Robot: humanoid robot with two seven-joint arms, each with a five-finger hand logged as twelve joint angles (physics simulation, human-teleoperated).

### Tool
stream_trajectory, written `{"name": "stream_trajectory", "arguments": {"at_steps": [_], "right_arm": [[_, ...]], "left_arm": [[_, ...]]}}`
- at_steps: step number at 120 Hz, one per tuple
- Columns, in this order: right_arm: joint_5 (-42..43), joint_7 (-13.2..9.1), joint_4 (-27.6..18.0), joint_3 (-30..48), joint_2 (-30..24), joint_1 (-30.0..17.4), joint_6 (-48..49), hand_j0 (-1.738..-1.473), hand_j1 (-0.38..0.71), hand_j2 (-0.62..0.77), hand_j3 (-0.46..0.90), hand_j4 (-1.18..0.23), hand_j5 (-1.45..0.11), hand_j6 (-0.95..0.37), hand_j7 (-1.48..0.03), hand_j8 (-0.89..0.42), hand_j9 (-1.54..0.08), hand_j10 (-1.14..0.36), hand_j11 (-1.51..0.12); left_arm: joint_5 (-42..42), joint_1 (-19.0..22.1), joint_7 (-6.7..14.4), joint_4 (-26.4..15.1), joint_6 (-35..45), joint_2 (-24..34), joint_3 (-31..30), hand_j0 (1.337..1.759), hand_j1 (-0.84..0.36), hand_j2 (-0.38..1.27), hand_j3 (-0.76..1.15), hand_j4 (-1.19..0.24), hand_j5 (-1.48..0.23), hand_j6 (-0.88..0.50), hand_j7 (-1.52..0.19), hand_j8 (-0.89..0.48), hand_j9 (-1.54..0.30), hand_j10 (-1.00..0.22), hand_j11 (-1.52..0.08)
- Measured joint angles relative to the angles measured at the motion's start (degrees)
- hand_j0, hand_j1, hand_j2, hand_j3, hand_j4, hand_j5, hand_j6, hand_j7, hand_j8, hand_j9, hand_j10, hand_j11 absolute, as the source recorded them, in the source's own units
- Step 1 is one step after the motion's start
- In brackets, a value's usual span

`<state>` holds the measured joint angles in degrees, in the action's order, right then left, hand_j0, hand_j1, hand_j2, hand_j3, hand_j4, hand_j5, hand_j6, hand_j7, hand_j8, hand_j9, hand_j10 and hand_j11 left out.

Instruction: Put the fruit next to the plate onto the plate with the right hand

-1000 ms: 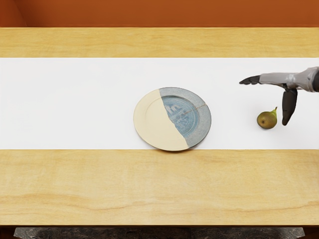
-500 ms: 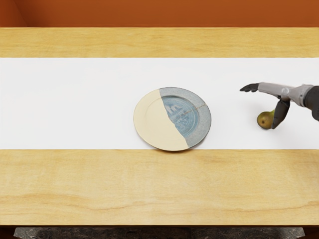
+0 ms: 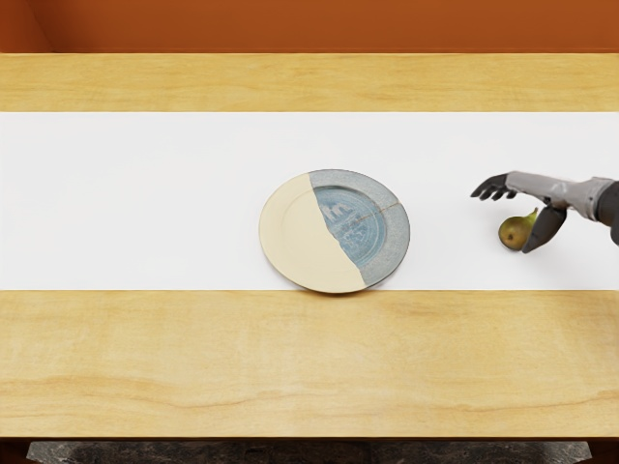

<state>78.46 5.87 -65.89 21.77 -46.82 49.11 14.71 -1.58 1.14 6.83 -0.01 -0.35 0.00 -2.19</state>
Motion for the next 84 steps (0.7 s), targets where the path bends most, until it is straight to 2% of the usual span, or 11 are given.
{"name": "stream_trajectory", "arguments": {"at_steps": [84], "right_arm": [[-1.31,0.02,0.64,0.04,0.0,-3.79,-5.77,-1.658,0.09,-0.07,0.0,-0.37,-0.48,-0.38,-0.48,-0.37,-0.48,-0.37,-0.48]], "left_arm": [[0.0,0.0,-0.01,0.0,0.0,0.0,0.0,1.658,0.35,0.0,0.0,0.0,0.0,0.0,0.0,0.0,0.0,0.0,0.0]]}}
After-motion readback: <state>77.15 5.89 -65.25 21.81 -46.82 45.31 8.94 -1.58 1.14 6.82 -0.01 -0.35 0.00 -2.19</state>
